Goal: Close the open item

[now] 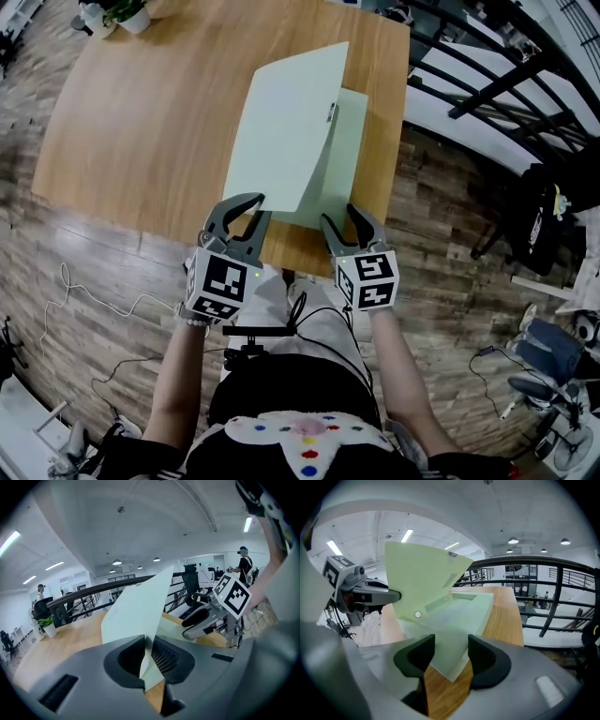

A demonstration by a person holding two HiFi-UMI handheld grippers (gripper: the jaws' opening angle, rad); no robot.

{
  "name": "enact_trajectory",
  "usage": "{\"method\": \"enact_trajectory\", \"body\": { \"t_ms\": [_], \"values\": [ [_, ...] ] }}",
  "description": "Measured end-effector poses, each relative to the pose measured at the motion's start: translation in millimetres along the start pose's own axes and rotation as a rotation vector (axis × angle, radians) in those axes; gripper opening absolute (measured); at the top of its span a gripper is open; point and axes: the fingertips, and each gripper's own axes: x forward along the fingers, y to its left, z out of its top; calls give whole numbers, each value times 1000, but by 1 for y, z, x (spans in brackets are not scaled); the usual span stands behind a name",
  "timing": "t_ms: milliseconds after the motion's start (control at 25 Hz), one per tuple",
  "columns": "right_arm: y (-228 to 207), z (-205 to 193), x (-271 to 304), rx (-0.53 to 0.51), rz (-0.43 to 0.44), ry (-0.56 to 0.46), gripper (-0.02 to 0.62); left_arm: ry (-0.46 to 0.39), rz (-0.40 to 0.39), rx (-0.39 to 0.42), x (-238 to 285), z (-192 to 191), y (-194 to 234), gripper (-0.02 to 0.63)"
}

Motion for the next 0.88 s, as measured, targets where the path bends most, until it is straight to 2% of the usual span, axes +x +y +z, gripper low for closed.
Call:
{"method": "enact_trajectory", "body": {
  "t_ms": [160, 600, 880],
  "values": [
    [-1, -2, 0, 1, 1, -7, 216, 36, -15, 50, 12, -5, -15, 43],
    [1, 0, -1, -19, 15, -12, 216, 178, 5, 311, 37, -29, -41, 44],
    [0, -1, -5, -28, 62, -26, 217, 257, 6, 435, 49, -40, -51, 52]
  ]
}}
